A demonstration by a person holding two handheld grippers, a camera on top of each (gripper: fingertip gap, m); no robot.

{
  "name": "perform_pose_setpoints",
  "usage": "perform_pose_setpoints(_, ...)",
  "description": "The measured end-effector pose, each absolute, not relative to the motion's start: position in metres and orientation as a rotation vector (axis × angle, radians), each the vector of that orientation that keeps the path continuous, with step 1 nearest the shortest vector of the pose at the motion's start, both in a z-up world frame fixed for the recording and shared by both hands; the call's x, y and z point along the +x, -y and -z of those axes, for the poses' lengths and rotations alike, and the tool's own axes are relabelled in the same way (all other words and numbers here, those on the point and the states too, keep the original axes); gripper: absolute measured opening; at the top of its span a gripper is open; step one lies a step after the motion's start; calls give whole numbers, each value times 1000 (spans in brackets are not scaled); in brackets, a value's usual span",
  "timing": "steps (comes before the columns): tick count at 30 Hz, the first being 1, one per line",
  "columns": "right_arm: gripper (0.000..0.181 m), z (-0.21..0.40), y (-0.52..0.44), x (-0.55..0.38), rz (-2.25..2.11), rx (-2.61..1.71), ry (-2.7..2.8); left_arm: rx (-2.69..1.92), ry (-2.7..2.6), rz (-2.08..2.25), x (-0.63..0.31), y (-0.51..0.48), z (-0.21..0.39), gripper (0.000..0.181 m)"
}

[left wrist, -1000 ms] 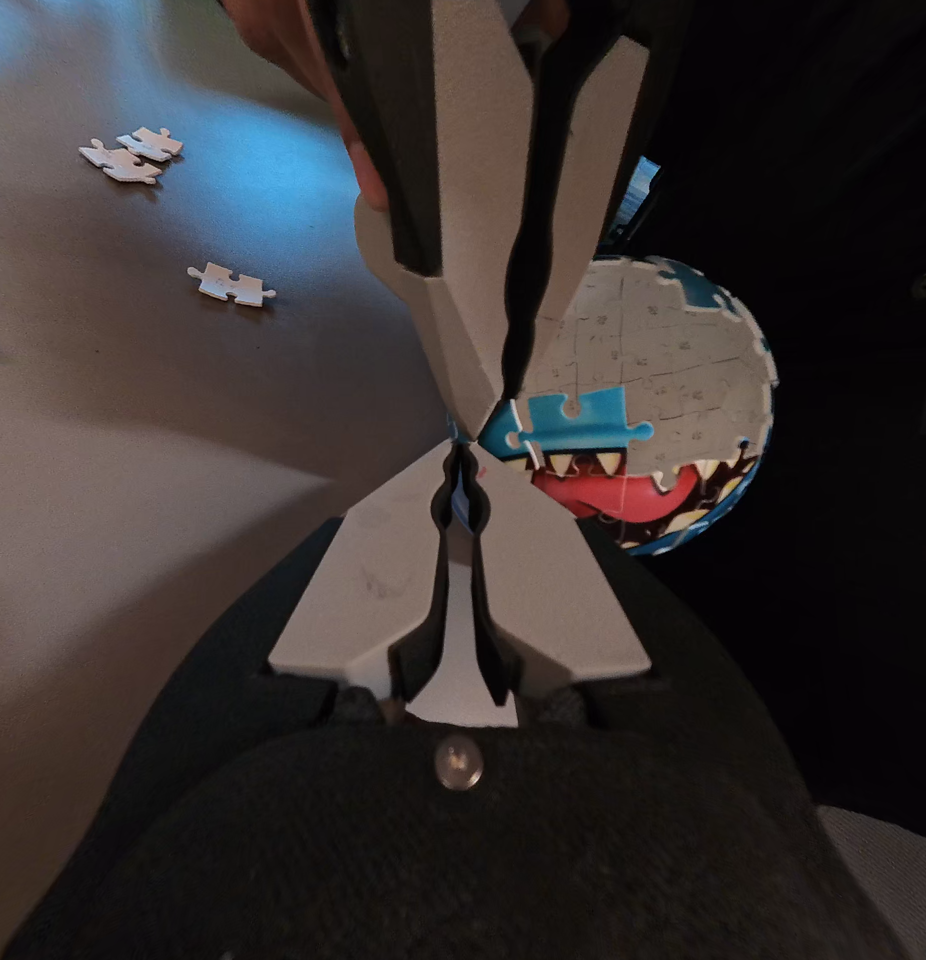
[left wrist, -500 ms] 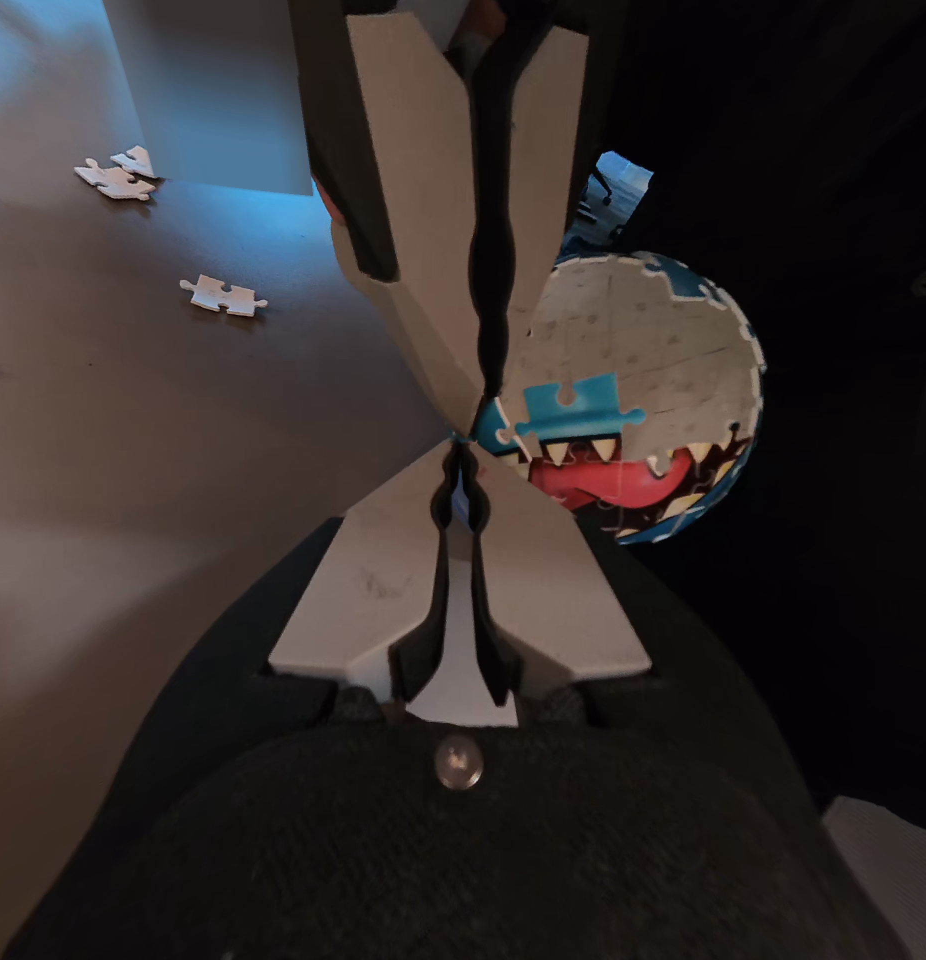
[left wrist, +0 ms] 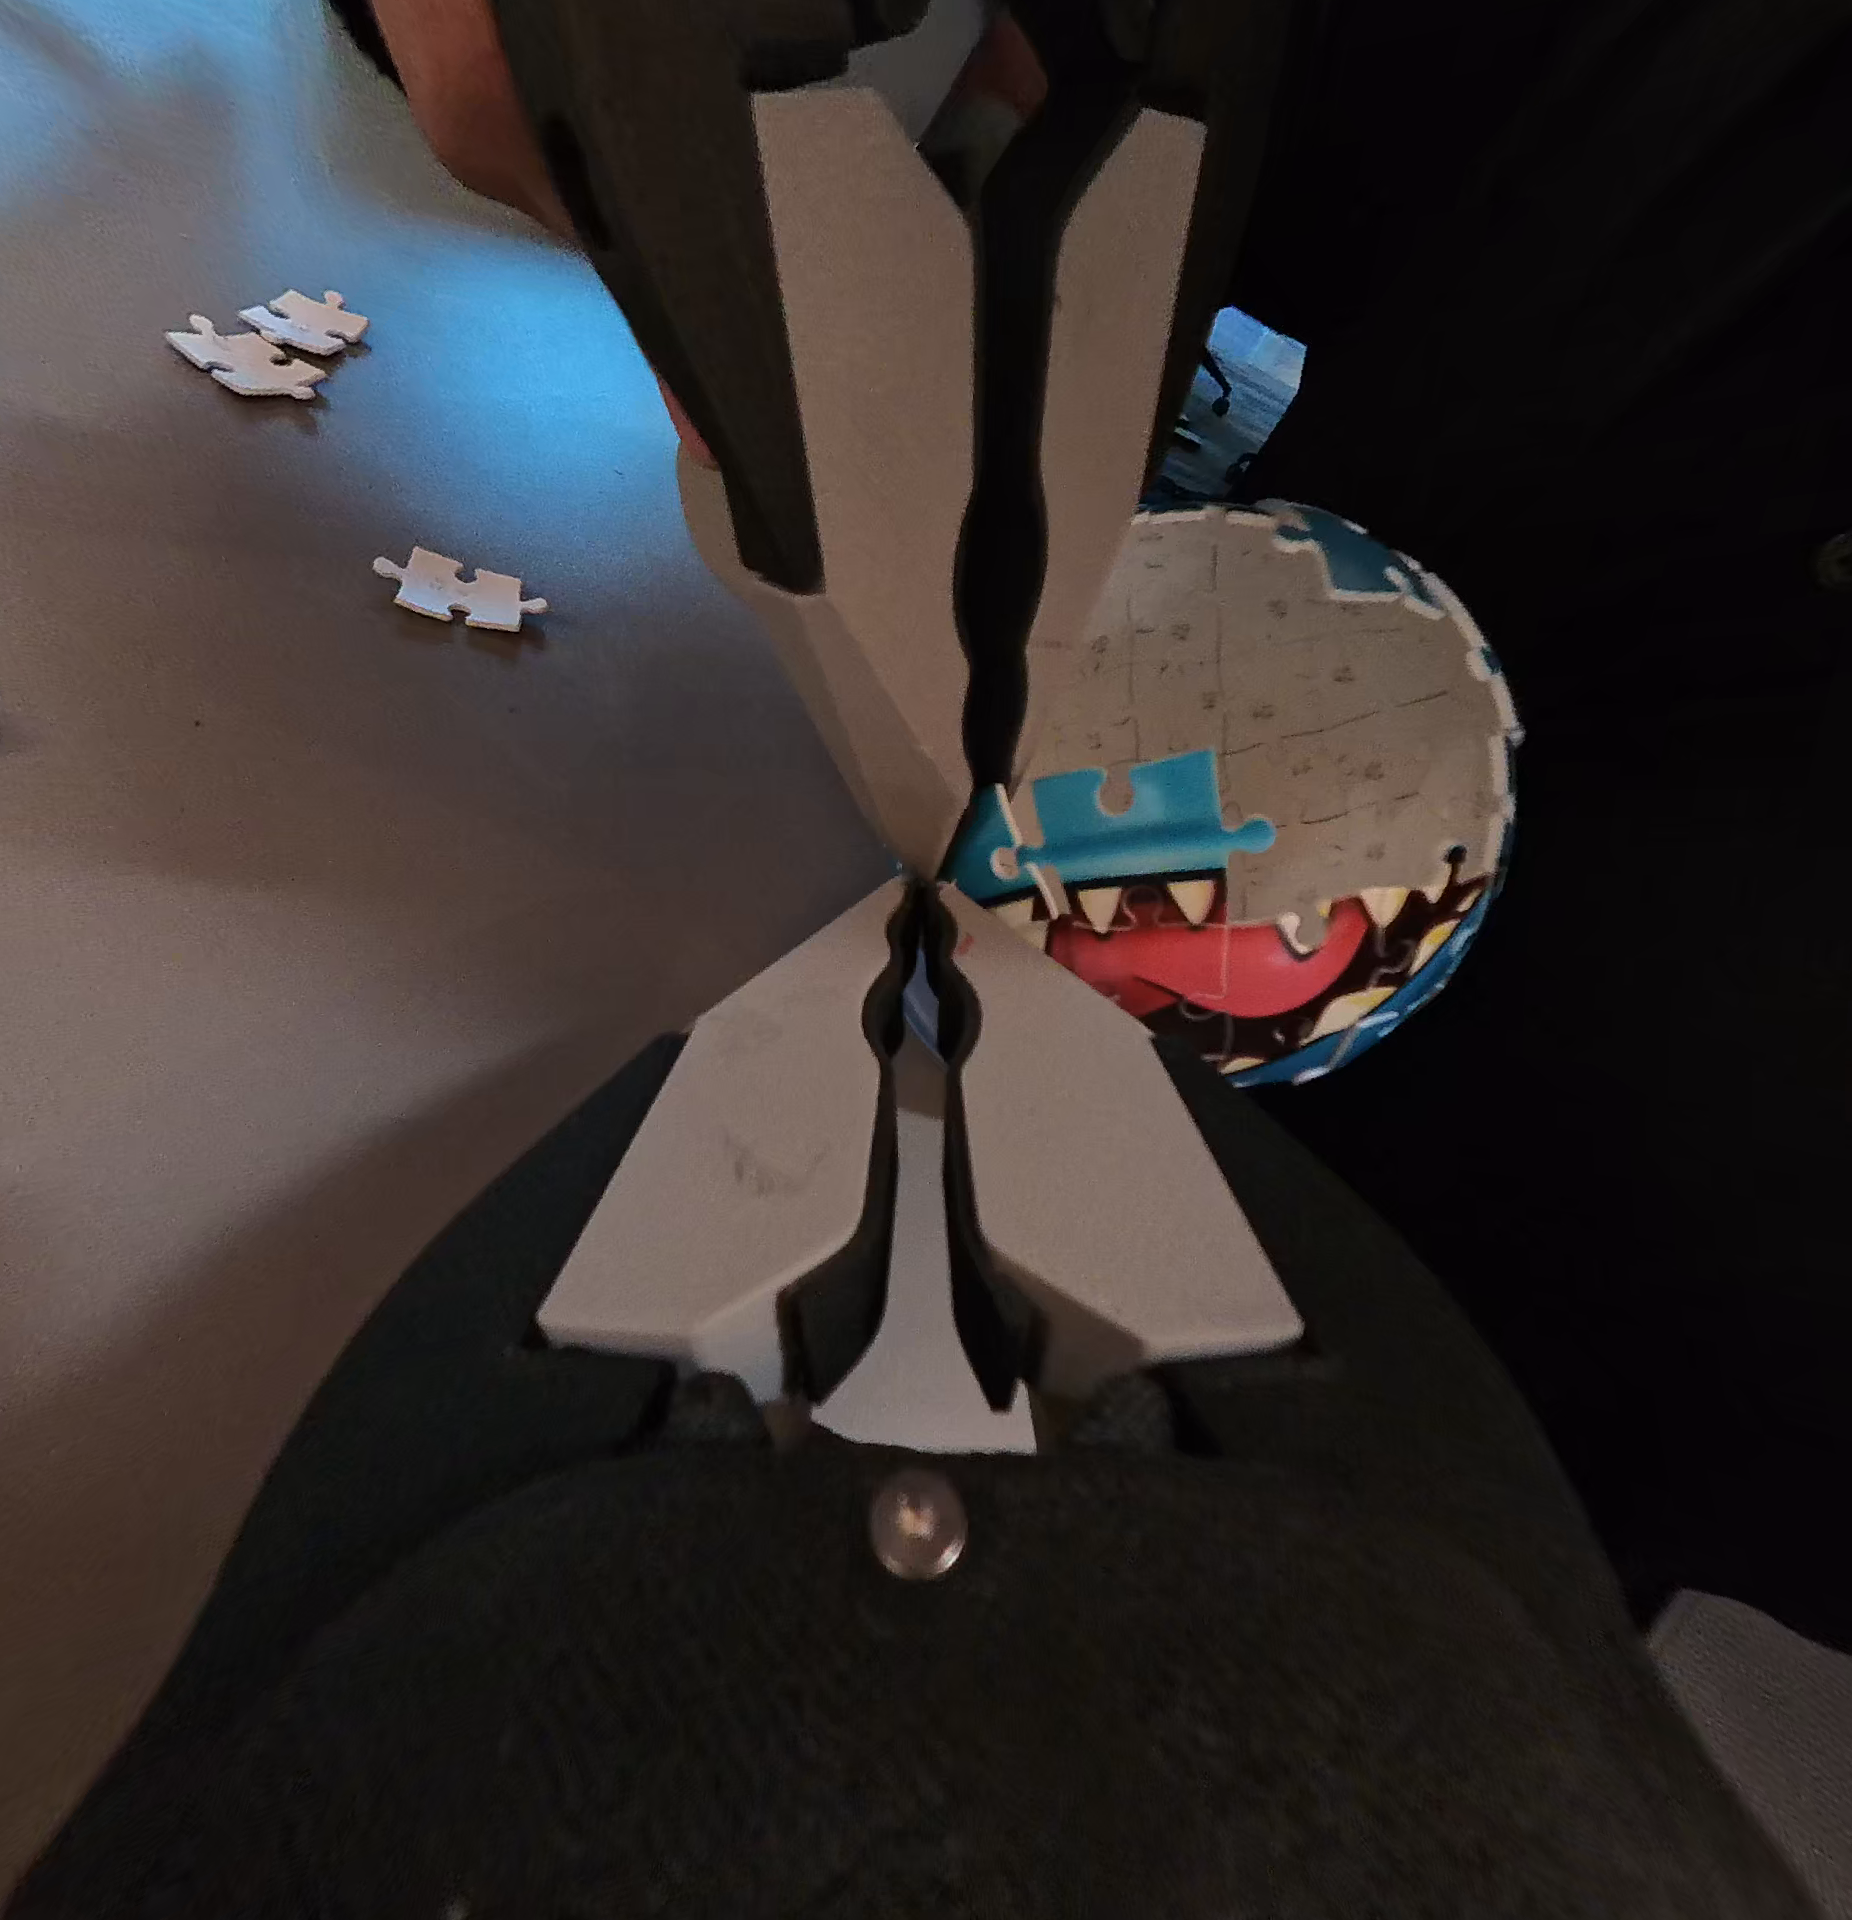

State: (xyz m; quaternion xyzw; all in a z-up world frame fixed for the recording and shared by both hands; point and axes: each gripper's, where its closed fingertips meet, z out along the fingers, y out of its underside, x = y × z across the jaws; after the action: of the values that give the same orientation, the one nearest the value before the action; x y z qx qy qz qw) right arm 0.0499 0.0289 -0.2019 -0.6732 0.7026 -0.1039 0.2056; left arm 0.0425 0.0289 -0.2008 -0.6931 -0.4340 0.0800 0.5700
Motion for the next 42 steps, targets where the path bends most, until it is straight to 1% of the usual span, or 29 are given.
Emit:
perform_pose_setpoints(13,0,203,-27,49,325,-1994,-1982,-1633,1024,-189,42,-29,202,0)
perform_pose_setpoints(31,0,204,-29,47,268,-1976,-1997,-1630,1015,-174,44,-31,201,0)
perform_pose_setpoints(42,8,182,-26,46,310,-1920,-1897,-1618,1010,-175,43,-31,200,0)
